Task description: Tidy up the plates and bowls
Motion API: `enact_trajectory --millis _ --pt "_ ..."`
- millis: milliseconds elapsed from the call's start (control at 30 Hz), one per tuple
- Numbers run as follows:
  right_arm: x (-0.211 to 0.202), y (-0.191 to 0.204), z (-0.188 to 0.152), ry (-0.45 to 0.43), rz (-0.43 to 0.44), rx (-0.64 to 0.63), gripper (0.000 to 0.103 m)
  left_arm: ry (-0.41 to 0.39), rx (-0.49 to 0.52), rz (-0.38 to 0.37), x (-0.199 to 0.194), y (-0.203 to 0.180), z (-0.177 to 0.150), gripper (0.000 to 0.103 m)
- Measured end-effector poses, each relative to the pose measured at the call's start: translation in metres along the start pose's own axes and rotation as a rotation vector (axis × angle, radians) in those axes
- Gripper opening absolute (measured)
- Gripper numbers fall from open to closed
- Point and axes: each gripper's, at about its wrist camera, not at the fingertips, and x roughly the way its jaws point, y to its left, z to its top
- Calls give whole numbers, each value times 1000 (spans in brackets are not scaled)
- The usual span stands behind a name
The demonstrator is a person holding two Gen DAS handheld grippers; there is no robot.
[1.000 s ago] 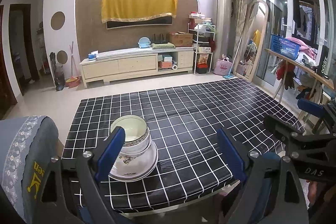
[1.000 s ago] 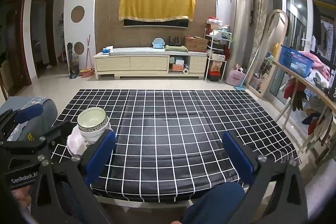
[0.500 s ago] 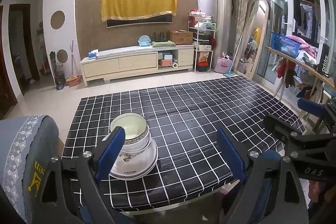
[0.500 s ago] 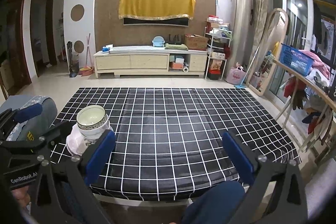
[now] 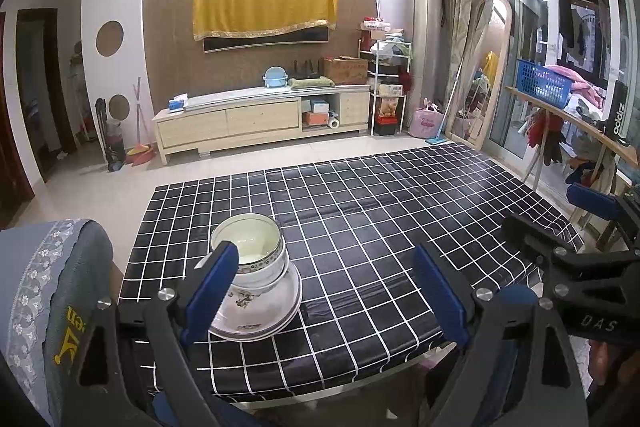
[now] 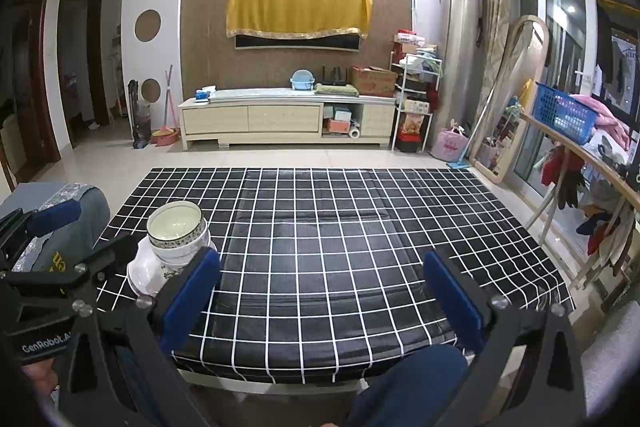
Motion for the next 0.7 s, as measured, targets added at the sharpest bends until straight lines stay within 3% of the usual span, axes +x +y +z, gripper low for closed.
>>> enact_trajectory --millis 700 --pt "-3 2 0 -4 -16 -18 103 14 -11 1 -1 -1 -4 87"
